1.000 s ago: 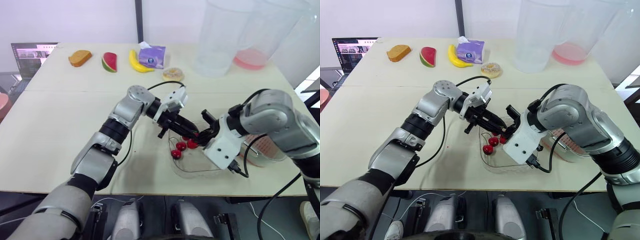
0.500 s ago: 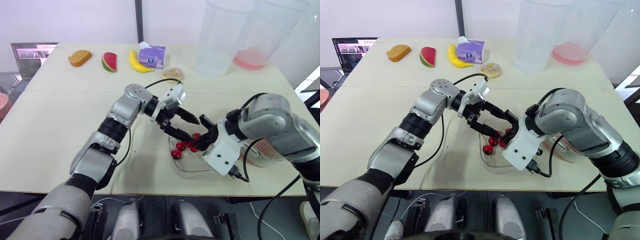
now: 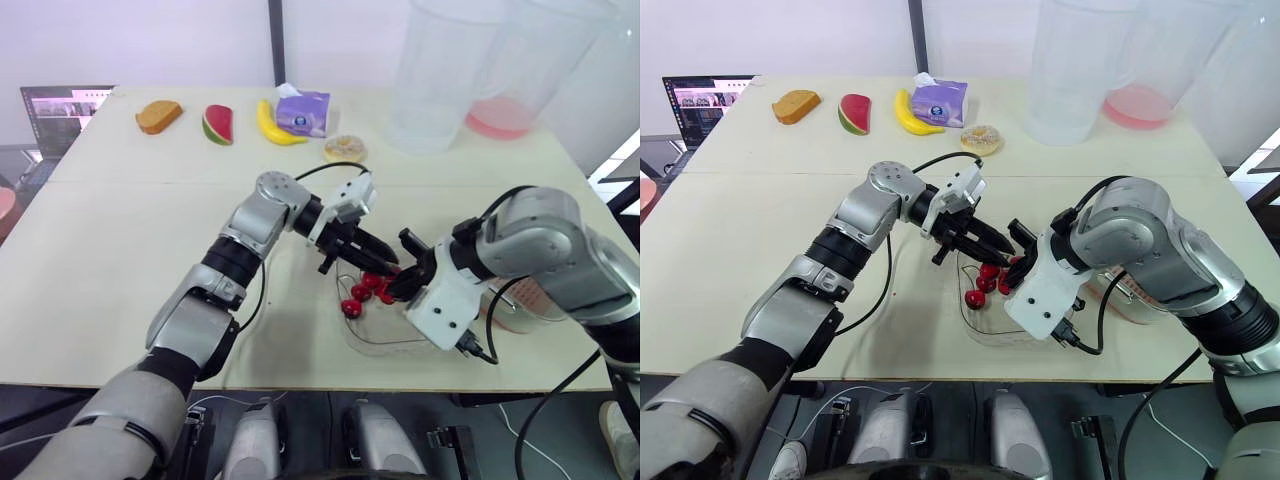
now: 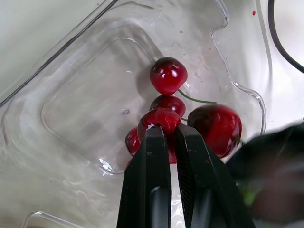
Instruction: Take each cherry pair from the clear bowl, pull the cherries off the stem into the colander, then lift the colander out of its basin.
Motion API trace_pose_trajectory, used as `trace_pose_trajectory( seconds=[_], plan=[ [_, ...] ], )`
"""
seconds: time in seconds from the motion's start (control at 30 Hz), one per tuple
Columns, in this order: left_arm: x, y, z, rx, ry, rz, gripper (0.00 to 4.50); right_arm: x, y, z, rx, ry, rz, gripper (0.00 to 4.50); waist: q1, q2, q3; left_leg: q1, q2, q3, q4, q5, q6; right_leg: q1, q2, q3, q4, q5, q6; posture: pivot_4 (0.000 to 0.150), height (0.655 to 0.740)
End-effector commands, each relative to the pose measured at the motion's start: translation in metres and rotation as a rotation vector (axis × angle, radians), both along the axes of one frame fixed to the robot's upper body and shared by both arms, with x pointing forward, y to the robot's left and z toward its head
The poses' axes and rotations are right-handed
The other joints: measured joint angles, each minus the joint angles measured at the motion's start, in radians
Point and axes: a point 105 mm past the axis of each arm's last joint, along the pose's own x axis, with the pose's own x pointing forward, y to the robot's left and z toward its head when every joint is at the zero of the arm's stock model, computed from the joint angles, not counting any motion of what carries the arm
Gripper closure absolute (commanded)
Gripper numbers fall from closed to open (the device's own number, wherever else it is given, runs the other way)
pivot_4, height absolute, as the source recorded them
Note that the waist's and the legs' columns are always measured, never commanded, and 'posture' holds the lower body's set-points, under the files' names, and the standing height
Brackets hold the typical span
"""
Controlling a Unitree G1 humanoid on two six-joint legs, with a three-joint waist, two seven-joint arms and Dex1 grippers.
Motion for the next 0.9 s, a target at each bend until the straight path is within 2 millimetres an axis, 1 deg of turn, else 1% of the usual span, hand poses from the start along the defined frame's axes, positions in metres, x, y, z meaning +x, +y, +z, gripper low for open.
trace_pose_trajectory(
  seconds=[0.03,0.33,0.53,0.6,0.63,0.7,0.73,0.77,0.83,0.9],
  plan=[
    [-0.003,-0.003,0.011,-0.02,-0.046,-0.027,4.46,-0.003,0.004,0.007,0.011,-0.029,0.023,4.5,0.0,0.0,0.0,0.0,0.0,0.0,0.0,0.0,0.0,0.0,0.0,0.0,0.0,0.0,0.0,0.15,0.74],
    [-0.005,-0.002,0.011,-0.016,-0.05,-0.039,4.46,-0.001,0.002,0.008,0.022,-0.021,-0.016,4.5,0.001,0.0,0.0,0.0,0.0,0.0,0.0,0.0,0.0,0.0,0.0,0.0,0.0,0.0,0.0,0.15,0.74],
    [-0.005,-0.001,0.011,-0.019,-0.052,-0.035,4.46,-0.002,0.006,0.013,0.056,-0.008,-0.041,4.5,0.001,0.0,0.0,0.0,0.0,0.0,0.0,0.0,0.0,0.0,0.0,0.0,0.0,0.0,0.0,0.15,0.74],
    [-0.005,-0.002,0.012,-0.026,-0.046,-0.033,4.5,-0.002,0.009,0.015,0.071,-0.012,-0.043,3.69,0.001,0.0,0.0,0.0,0.0,0.0,0.0,0.0,0.0,0.0,0.0,0.0,0.0,0.0,0.0,0.15,0.74],
    [-0.005,-0.003,0.013,-0.029,-0.043,-0.032,4.5,-0.002,0.009,0.016,0.074,-0.012,-0.045,3.4,0.001,0.0,0.0,0.0,0.0,0.0,0.0,0.0,0.0,0.0,0.0,0.0,0.0,0.0,0.0,0.15,0.74],
    [-0.003,-0.002,0.013,-0.033,-0.044,-0.024,4.5,-0.001,0.01,0.02,0.084,-0.012,-0.058,2.49,-0.001,0.0,0.0,0.0,0.0,0.0,0.0,0.0,0.0,0.0,0.0,0.0,0.0,0.0,0.0,0.15,0.74],
    [-0.002,-0.002,0.013,-0.033,-0.047,-0.017,4.5,-0.001,0.009,0.021,0.087,-0.008,-0.07,1.96,0.0,0.0,0.0,0.0,0.0,0.0,0.0,0.0,0.0,0.0,0.0,0.0,0.0,0.0,0.0,0.15,0.74],
    [-0.001,-0.002,0.014,-0.034,-0.048,-0.01,4.5,-0.001,0.007,0.024,0.088,-0.004,-0.082,1.57,0.0,0.0,0.0,0.0,0.0,0.0,0.0,0.0,0.0,0.0,0.0,0.0,0.0,0.0,0.0,0.15,0.74],
    [0.002,0.0,0.014,-0.037,-0.051,0.005,4.5,-0.002,0.004,0.028,0.092,0.001,-0.102,1.57,0.002,0.0,0.0,0.0,0.0,0.0,0.0,0.0,0.0,0.0,0.0,0.0,0.0,0.0,0.0,0.15,0.74],
    [0.008,0.004,0.016,-0.051,-0.048,0.05,4.5,-0.003,-0.001,0.037,0.126,0.018,-0.145,1.57,0.005,0.0,0.0,0.0,0.0,0.0,0.0,0.0,0.0,0.0,-0.001,0.0,0.0,0.0,0.0,0.15,0.74]
  ],
)
